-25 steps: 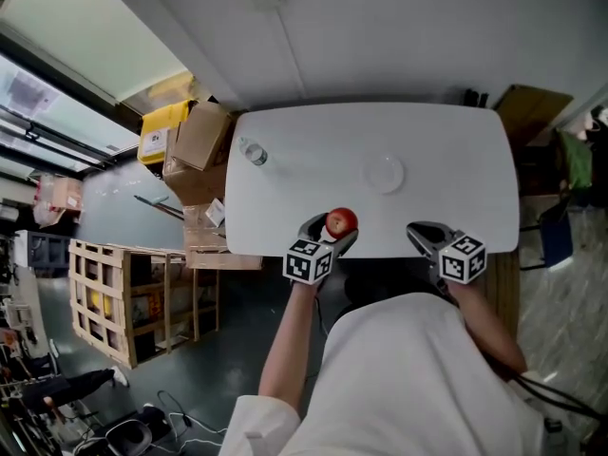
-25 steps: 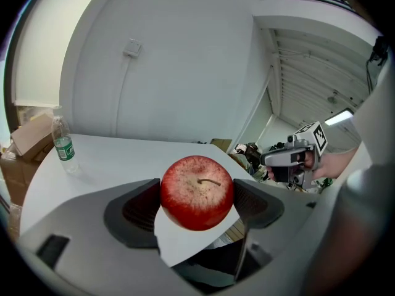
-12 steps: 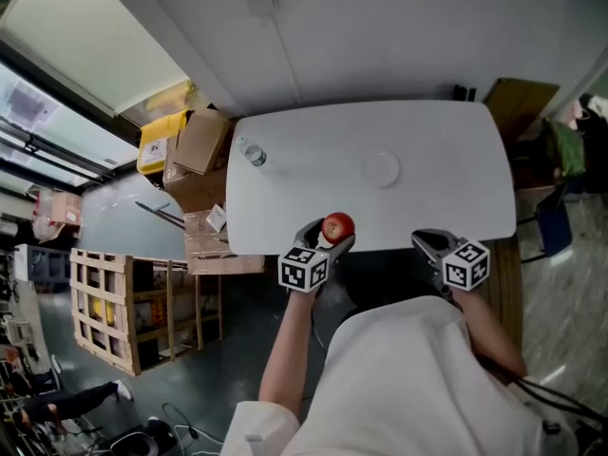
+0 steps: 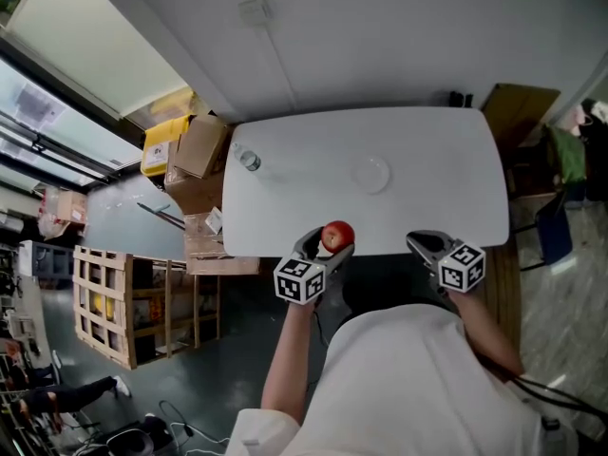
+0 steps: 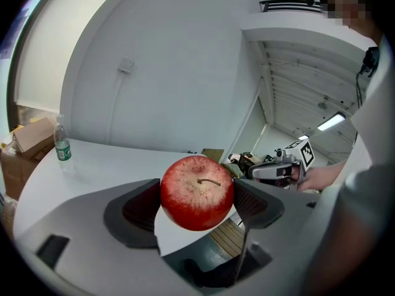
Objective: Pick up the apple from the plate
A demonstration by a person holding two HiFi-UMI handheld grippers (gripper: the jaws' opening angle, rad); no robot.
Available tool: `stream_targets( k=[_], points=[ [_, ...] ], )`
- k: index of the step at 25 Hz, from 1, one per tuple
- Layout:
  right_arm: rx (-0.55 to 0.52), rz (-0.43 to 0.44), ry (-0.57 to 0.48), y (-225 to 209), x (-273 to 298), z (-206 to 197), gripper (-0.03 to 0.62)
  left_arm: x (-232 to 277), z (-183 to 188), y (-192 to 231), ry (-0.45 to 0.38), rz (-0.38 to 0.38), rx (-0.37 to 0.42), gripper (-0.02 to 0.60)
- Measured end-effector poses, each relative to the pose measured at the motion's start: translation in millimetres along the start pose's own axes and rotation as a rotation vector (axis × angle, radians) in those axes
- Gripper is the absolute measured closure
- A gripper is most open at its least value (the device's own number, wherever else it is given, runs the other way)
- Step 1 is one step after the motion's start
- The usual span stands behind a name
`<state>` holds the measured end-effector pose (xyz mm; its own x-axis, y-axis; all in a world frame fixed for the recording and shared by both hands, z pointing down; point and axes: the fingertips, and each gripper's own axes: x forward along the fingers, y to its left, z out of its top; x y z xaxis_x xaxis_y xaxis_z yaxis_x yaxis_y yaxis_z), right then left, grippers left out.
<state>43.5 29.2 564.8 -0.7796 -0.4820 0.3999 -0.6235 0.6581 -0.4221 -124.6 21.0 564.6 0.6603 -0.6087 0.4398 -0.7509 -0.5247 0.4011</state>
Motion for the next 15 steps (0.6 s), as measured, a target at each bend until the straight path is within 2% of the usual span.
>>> stream_targets(
  k=[8,15],
  points=[
    [0.005,0.024,-0.017,-21,-20,5,0.557,9,7,-25,-0.029,0.006,-0.002,0.21],
    [0.001,0.052,-0.02,-26,-17,10,0.557,15,8,-32,-0.041,0.013,-0.014,0.21]
  ],
)
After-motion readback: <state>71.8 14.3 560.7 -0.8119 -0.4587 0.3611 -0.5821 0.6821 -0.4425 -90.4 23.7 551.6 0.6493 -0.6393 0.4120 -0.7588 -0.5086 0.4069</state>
